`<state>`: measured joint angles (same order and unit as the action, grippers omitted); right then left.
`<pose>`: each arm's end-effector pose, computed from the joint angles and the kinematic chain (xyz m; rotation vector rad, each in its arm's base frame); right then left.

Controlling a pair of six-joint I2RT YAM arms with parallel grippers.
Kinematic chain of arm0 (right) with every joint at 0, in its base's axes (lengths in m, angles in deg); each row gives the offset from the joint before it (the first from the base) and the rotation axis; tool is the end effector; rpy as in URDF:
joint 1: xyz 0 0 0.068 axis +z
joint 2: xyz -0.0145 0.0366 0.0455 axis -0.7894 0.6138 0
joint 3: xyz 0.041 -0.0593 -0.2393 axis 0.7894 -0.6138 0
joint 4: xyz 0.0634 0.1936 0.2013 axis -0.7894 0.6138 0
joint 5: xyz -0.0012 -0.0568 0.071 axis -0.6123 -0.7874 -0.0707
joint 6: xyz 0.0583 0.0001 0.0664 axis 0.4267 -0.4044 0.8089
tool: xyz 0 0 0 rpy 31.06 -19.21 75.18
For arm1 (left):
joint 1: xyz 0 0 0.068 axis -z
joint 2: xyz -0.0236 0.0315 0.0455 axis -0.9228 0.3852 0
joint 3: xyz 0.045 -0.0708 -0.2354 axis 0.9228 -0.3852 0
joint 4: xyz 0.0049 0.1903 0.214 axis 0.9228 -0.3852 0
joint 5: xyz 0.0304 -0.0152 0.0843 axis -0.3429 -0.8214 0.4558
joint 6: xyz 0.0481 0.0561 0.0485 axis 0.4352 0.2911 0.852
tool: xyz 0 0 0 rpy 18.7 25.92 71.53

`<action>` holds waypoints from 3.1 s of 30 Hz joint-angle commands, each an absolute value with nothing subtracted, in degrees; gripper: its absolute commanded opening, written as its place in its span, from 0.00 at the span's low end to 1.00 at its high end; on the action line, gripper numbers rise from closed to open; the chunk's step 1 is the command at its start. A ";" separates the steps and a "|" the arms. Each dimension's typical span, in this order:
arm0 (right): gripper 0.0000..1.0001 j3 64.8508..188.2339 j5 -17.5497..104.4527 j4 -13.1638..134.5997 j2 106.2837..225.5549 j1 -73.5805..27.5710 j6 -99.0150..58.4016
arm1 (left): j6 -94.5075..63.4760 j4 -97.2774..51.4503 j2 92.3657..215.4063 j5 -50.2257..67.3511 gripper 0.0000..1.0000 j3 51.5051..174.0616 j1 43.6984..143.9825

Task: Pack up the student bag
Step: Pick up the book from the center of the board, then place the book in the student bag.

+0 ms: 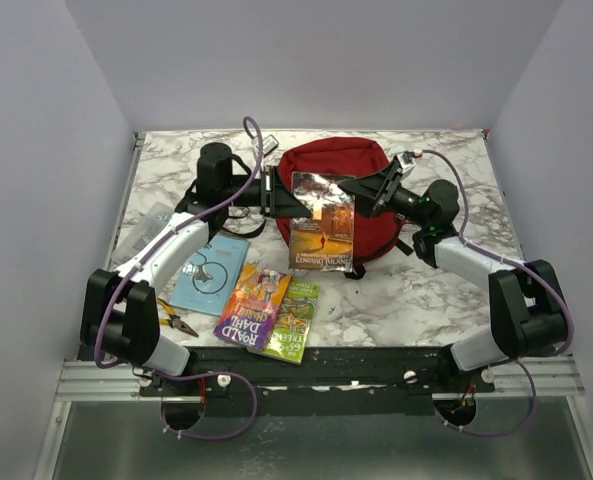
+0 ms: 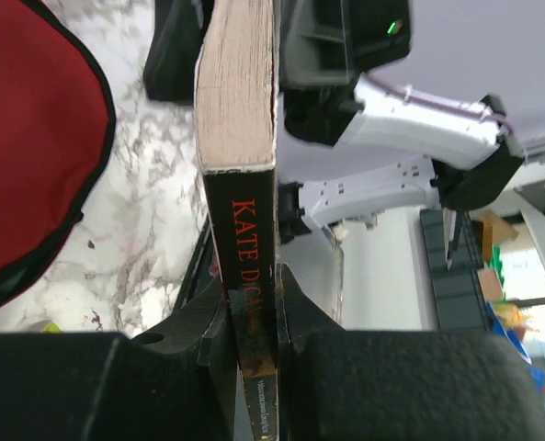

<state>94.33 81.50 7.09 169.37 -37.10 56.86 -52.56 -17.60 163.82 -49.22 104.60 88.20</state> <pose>0.3401 0.1495 0.2460 0.2145 1.7417 1.8864 0.3276 -0.2017 0.2845 0.4734 2.0395 -1.8289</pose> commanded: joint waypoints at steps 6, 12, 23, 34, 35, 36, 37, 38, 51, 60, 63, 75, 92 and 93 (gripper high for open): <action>1.00 84.53 60.69 1.84 168.00 -22.84 55.47 | -80.14 23.23 159.47 -49.36 0.00 94.51 77.71; 1.00 78.54 46.21 -7.47 168.70 -12.24 54.90 | -107.37 60.60 167.23 -43.44 0.00 89.34 69.37; 1.00 83.57 31.44 -26.80 179.83 -0.64 54.07 | -107.18 62.59 166.29 -36.72 0.00 83.38 67.87; 0.61 88.83 25.74 -21.48 179.23 -0.01 53.26 | -103.70 61.74 163.09 -31.44 0.00 78.30 67.87; 0.50 89.17 25.70 -21.16 179.20 -0.01 53.45 | -103.02 61.17 162.58 -31.26 0.00 78.07 67.87; 0.42 89.56 25.62 -20.14 178.85 -0.01 53.67 | -101.97 60.07 162.15 -31.23 0.00 77.96 67.87; 0.39 89.92 25.64 -18.88 178.44 0.03 53.84 | -100.97 58.69 161.57 -31.17 0.00 77.84 67.87; 0.33 90.30 25.62 -17.13 177.92 0.16 53.74 | -99.92 56.78 161.13 -31.00 0.00 77.63 67.87; 0.01 88.79 13.95 2.24 164.78 0.78 45.07 | -92.15 42.64 158.20 -34.99 0.32 81.51 69.13; 0.01 98.88 -9.20 66.44 147.16 -10.86 25.32 | -69.66 4.09 155.82 -34.41 0.71 88.82 72.59; 0.01 95.61 -7.04 72.41 140.90 -19.52 20.58 | -62.92 -6.00 157.43 -33.74 0.71 92.78 76.89; 0.01 93.43 -9.97 85.74 133.30 -21.56 11.53 | -21.16 -42.92 166.09 -3.61 0.73 110.83 105.92; 0.01 94.05 -10.20 92.48 121.10 -21.65 12.25 | -4.98 -53.02 193.45 9.61 0.80 133.82 119.73; 0.01 94.45 -10.18 93.12 120.64 -21.64 12.47 | -4.84 -53.40 194.29 7.52 0.80 134.61 119.72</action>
<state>91.07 -6.78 90.60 123.25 -21.72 13.28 -7.47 -49.92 191.38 10.63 129.71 119.90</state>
